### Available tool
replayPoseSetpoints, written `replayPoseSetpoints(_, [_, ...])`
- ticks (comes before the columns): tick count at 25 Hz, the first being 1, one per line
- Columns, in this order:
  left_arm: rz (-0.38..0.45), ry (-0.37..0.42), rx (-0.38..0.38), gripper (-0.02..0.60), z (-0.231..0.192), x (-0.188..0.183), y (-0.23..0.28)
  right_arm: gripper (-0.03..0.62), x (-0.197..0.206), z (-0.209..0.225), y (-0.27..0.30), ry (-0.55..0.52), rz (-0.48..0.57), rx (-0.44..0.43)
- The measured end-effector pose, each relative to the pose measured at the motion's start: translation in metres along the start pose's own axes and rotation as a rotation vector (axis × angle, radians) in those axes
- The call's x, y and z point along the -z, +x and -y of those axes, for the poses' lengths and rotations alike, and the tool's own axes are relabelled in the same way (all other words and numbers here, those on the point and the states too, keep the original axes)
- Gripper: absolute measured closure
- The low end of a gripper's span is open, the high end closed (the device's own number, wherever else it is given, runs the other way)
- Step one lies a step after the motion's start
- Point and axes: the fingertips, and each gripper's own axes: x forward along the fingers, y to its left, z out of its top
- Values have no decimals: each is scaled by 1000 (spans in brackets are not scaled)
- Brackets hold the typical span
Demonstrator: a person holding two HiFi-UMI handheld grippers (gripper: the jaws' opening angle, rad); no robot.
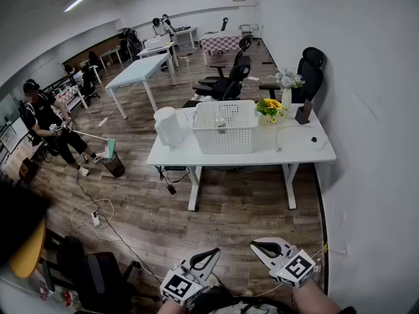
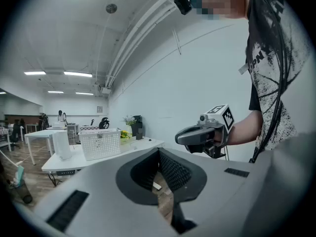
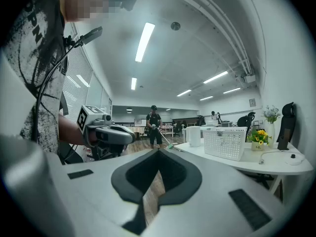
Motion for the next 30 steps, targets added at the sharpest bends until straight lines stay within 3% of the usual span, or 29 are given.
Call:
replayPoseSetpoints(3, [10,-40,-12,571,7,5,-3,572,1,-8,-4,-4,-5,-13])
replayPoseSetpoints(8, [-7,-3,1,571,17,5,-4,573,3,-10,-14,0,-7,0])
replayPoseSetpoints(22, [-40,-24,20,571,36,4,18,571,16,-8,-36,5,-12,-24])
replayPoseSetpoints(26, [-53,1,21,571,31,7,25,571,20,-2,-30,5,-17,-30])
replayPoseSetpoints(30, [-48,-22,17,571,18,11,34,571,23,8,-17,7,-16,-34])
